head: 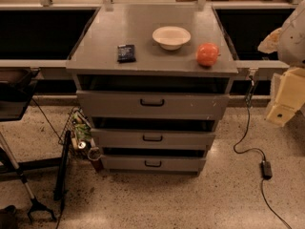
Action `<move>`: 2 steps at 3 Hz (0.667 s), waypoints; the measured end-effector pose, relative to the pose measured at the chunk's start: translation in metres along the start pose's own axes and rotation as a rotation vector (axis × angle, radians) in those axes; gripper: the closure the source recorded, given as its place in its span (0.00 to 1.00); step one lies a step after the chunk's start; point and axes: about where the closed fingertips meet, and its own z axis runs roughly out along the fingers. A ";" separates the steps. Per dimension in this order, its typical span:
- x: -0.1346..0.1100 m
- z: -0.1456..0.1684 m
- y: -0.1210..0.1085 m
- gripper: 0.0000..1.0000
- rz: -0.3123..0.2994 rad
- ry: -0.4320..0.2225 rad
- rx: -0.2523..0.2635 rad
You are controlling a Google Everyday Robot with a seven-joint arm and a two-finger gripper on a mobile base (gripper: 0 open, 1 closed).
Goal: Open top drawer
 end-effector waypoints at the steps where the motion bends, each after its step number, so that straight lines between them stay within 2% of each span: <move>1: 0.000 0.000 0.000 0.00 0.000 -0.003 0.002; 2: -0.009 0.010 -0.003 0.00 -0.014 -0.027 -0.003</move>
Offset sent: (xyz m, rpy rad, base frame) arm 0.0166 0.0194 -0.0221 0.0463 0.0100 0.0479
